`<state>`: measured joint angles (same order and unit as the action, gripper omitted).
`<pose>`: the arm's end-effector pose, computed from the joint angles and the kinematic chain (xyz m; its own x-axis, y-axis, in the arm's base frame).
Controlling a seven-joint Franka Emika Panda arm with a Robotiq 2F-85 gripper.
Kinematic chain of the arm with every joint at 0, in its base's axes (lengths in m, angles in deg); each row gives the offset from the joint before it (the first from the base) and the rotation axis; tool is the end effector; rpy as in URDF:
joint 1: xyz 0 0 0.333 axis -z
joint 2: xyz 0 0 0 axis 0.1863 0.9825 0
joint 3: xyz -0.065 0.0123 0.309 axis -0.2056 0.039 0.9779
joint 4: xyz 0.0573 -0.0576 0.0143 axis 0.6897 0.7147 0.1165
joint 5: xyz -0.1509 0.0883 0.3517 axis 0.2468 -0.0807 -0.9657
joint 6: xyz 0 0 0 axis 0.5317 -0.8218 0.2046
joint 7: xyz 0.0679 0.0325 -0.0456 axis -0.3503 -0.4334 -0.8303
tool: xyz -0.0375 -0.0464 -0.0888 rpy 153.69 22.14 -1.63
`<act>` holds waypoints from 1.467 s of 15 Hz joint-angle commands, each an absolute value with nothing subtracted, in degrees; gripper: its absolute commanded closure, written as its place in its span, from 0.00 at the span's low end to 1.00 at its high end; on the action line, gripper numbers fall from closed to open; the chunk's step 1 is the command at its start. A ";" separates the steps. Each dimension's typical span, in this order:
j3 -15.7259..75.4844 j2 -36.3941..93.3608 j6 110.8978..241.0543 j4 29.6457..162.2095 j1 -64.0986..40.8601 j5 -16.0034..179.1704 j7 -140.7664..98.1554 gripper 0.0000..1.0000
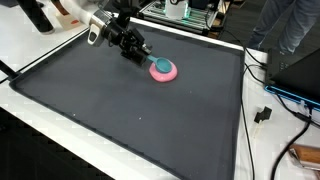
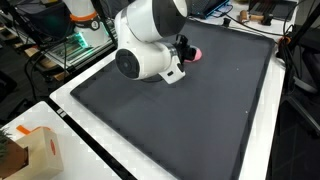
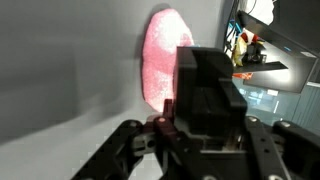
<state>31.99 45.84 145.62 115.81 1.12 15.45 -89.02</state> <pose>0.5591 -0.0610 0.1624 0.9917 0.0772 0.1024 0.1265 -0.4573 -0.8803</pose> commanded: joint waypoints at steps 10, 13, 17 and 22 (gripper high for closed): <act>29.91 49.35 150.32 114.70 -1.33 16.58 -86.81 0.75; 29.84 49.38 149.83 114.51 -1.40 17.19 -86.41 0.75; 29.95 49.29 149.19 114.52 -1.28 16.95 -85.89 0.75; 30.49 48.81 147.20 114.72 -0.53 15.44 -85.56 0.75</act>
